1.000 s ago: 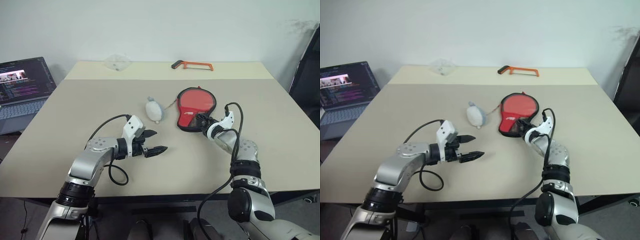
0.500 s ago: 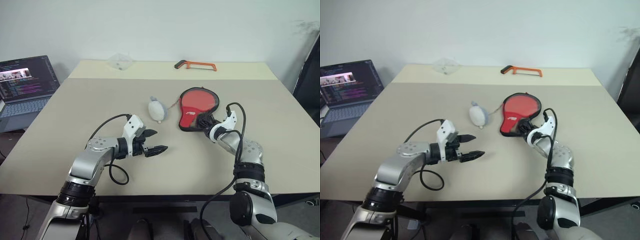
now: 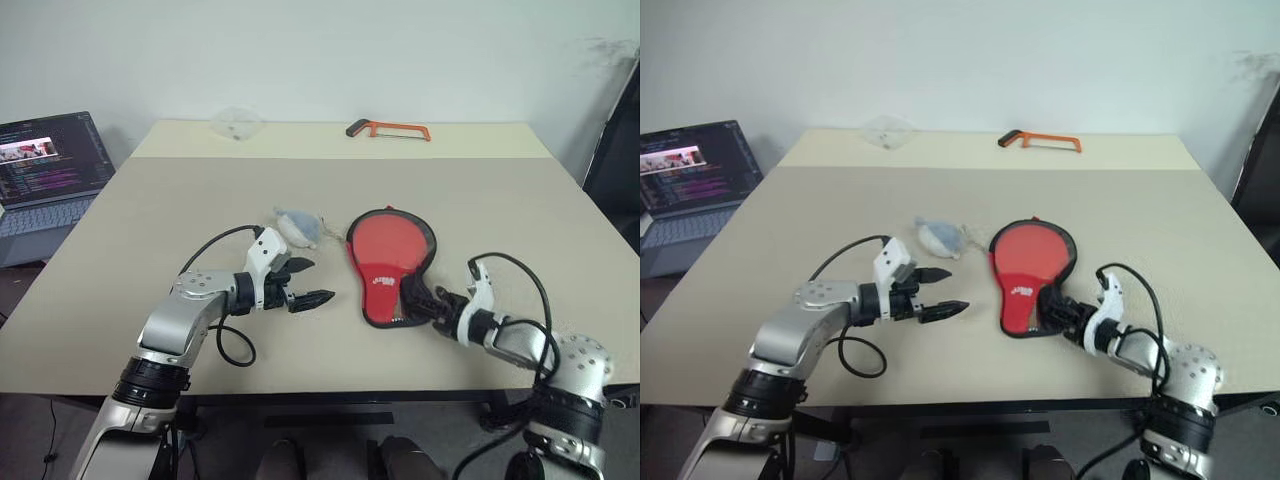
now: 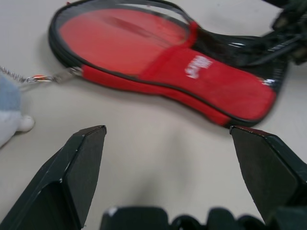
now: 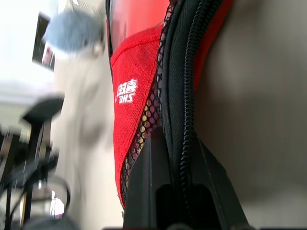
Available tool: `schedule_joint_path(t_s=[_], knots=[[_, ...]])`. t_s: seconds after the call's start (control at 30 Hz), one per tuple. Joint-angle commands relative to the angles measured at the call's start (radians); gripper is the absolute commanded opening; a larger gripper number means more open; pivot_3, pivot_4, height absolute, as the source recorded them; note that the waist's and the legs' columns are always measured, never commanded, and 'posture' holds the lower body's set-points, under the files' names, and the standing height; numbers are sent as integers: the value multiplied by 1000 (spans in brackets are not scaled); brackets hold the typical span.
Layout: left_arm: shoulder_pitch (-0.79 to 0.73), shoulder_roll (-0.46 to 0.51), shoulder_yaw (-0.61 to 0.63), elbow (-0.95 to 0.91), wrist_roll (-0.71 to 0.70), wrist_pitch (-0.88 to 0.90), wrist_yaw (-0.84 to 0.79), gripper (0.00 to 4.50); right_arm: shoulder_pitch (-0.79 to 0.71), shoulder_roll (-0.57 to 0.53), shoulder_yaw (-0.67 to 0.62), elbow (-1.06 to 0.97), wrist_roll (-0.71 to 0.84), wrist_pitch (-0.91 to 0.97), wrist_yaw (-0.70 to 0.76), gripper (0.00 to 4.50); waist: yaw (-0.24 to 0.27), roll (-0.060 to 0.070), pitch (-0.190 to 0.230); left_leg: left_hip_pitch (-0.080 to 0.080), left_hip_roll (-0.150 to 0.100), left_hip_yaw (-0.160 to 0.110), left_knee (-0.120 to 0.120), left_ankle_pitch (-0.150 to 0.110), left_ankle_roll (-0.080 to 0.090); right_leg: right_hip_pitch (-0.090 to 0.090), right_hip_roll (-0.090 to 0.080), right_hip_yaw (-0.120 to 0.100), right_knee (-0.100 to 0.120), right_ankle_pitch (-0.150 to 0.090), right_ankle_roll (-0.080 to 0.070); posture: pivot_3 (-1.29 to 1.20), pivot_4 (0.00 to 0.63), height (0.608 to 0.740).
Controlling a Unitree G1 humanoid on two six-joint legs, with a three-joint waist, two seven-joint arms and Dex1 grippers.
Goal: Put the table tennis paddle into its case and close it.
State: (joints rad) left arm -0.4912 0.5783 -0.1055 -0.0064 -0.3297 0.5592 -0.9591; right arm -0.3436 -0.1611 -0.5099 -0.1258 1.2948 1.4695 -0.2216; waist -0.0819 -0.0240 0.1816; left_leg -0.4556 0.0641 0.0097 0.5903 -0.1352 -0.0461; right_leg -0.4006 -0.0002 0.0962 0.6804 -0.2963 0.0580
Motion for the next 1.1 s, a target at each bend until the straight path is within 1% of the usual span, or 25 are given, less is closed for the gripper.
schedule_joint_path(t_s=[0.03,0.1,0.23,0.37,0.57,0.67,0.73,0.77,0.93,1.0,1.07,1.1], knots=[[-27,13,5,-2,2,-24,-23,4500,91,-5,52,-89,153,45,-57,11,0,0,0,0,0,0,0,0,0,0,0,0,0,0,0,0,150,740],[-31,15,2,1,4,-26,-30,4500,173,-12,102,-141,251,8,-114,11,0,0,0,0,0,0,0,0,0,0,0,0,0,-1,0,0,150,740],[-33,21,3,6,3,-29,-39,4500,322,-70,233,-235,452,-135,-245,11,-2,-1,-1,0,0,-1,-1,0,0,-1,0,0,0,-1,-1,0,150,740],[-30,25,2,5,5,-30,-48,4500,406,-149,351,-311,594,-299,-342,11,-3,-1,0,0,0,-1,-1,0,0,-1,0,0,0,-2,-1,0,150,740],[-37,22,-6,6,7,-31,-53,4500,418,-240,470,-345,648,-450,-373,11,-3,-2,0,0,0,-1,0,0,1,-1,0,1,0,-2,-3,0,150,740],[-45,20,-6,16,13,-38,-55,4500,380,-305,488,-346,544,-454,-320,11,-3,-2,0,0,0,0,1,0,1,-1,0,1,0,-3,-4,0,150,740],[-47,17,-6,17,15,-38,-55,4500,370,-335,497,-332,537,-468,-297,572,-2,-2,-1,0,0,-1,1,0,1,-1,0,1,0,-3,-4,0,150,740],[-46,16,-6,16,16,-38,-54,4500,367,-349,500,-326,538,-474,-285,770,-1,-2,-1,0,0,-1,1,0,1,-1,0,1,0,-3,-4,0,150,740],[-48,11,-4,19,19,-40,-51,4500,354,-425,496,-326,562,-483,-216,2405,1,-2,0,0,0,-1,1,0,1,0,0,1,0,0,1,0,150,740],[-51,9,-1,26,20,-43,-49,4500,335,-504,469,-338,540,-447,-131,3151,3,-2,0,0,0,-1,2,0,1,0,0,1,0,0,1,0,150,740],[-53,8,1,31,21,-47,-48,4500,309,-607,441,-348,455,-405,-8,3839,5,-2,0,0,-1,0,3,0,1,1,-1,1,0,0,1,0,150,740],[-54,7,3,36,21,-49,-47,4500,296,-675,414,-340,395,-389,80,4180,7,-3,0,0,-1,0,4,0,1,2,-1,1,-1,-1,0,0,150,740]])
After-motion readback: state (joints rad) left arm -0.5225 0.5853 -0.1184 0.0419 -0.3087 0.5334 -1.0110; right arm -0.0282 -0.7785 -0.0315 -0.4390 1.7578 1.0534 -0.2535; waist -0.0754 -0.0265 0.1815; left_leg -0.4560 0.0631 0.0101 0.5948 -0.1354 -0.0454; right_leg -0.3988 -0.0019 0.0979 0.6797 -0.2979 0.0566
